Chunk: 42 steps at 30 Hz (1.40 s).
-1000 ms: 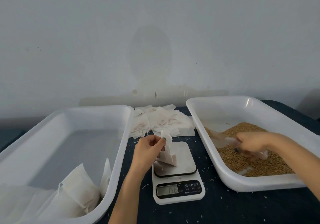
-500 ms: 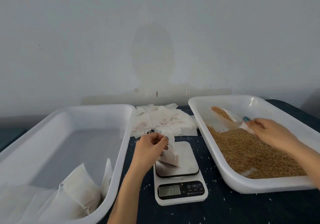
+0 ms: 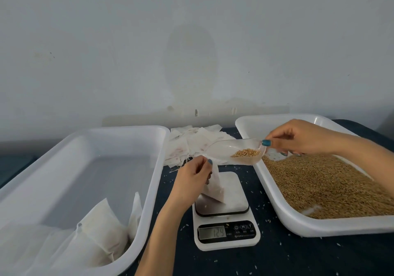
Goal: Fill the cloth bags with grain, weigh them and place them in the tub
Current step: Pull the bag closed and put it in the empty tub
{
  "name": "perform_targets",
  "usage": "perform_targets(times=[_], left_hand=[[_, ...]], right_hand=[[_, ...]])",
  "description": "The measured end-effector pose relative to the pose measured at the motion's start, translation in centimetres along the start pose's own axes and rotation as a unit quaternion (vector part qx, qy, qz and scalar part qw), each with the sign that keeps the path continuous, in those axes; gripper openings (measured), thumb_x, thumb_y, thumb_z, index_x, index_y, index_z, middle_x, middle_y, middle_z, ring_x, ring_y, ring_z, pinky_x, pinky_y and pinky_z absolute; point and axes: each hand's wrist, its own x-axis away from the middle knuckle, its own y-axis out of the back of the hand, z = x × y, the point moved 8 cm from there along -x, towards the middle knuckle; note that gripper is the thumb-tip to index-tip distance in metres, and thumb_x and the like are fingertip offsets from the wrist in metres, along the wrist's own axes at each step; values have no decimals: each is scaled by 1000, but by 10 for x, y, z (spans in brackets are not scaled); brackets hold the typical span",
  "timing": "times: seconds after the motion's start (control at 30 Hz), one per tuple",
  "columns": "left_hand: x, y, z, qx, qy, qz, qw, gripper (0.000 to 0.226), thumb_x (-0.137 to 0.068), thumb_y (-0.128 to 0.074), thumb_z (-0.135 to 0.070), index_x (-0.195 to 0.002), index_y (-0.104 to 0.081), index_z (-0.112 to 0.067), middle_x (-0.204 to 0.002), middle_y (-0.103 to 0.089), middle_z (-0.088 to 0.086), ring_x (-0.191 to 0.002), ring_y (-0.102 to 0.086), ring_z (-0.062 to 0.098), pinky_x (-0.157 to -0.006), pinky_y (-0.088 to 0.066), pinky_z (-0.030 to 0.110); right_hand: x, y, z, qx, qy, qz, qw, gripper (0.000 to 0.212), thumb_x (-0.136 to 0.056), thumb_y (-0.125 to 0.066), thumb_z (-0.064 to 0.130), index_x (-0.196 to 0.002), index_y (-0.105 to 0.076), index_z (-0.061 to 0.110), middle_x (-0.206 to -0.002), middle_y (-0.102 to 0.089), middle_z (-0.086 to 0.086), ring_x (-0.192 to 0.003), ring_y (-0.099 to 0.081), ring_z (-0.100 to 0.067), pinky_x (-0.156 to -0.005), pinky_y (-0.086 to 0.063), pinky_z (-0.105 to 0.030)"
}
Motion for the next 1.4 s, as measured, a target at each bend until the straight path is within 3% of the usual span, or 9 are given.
perform_targets(times=[0.13, 0.27, 0.37, 0.5, 0.7, 0.83, 1.03, 1.2, 1.4], left_hand=[[1, -6, -16, -14, -30, 41, 999, 33, -103, -49, -28, -71, -51, -21, -61, -55, -15, -60, -52, 3, -59, -39, 16], [0, -2, -18, -172, -45, 11, 984, 33, -100, -50, -34, -76, -57, -13, -76, -67, 6, -64, -56, 21, -61, -46, 33], [2, 2, -19, -167, -46, -7, 985, 33, -100, -50, -32, -77, -57, -10, -79, -67, 10, -62, -54, 23, -62, -46, 35], [3, 2, -20, -138, -37, -3, 990, 29, -102, -46, -27, -81, -59, -13, -79, -67, 2, -77, -63, 28, -72, -52, 41], [2, -4, -24, -124, -36, 6, 992, 27, -101, -46, -27, -81, -59, -16, -78, -67, 0, -76, -62, 26, -73, -52, 39], [0, -7, -26, -141, -48, 0, 989, 28, -101, -47, -31, -81, -58, -15, -79, -68, 7, -71, -60, 25, -67, -49, 35], [-2, -13, -29, -148, -60, 1, 987, 30, -101, -49, -30, -76, -56, -15, -75, -66, 6, -52, -41, 6, -54, -36, 19], [-4, -20, -32, -152, -62, 11, 986, 29, -101, -49, -29, -73, -52, -19, -78, -68, 7, -55, -42, 9, -56, -37, 22], [-3, -19, -33, -147, -66, 9, 987, 32, -101, -49, -28, -69, -49, -25, -61, -53, -7, -49, -40, 6, -51, -34, 17]], right_hand=[[-1, 9, -3, -2, -7, -16, 1000, 38, -73, -57, 60, -94, -76, 35, -61, -66, 3, -44, -47, -8, -42, -37, -15], [6, 8, -10, -10, -16, -15, 1000, 46, -69, -56, 66, -94, -77, 32, -61, -66, 1, -45, -47, -9, -42, -36, -16], [9, 6, -13, 14, -25, -4, 1000, 50, -67, -54, 68, -93, -77, 33, -61, -67, 2, -47, -48, -11, -44, -36, -17], [10, 13, -11, 35, -34, -2, 999, 44, -66, -54, 69, -90, -76, 40, -59, -66, 4, -41, -44, -6, -41, -33, -12], [13, 19, -3, 96, -49, 34, 994, 39, -67, -54, 69, -91, -74, 45, -65, -70, 7, -49, -52, -11, -46, -38, -16], [15, 26, 4, 138, -57, 51, 988, 39, -63, -48, 77, -87, -71, 56, -65, -69, 10, -46, -54, -3, -46, -39, -13], [14, 32, 21, 215, -60, 77, 972, 46, -58, -39, 86, -85, -67, 61, -65, -68, 17, -43, -54, 0, -43, -36, -10], [6, 34, 36, 290, -52, 86, 952, 30, -73, -45, 79, -84, -67, 62, -65, -67, 22, -43, -52, 1, -42, -33, -11], [4, 33, 40, 302, -54, 97, 947, 34, -68, -43, 81, -83, -66, 62, -66, -68, 21, -43, -53, 0, -44, -33, -11]])
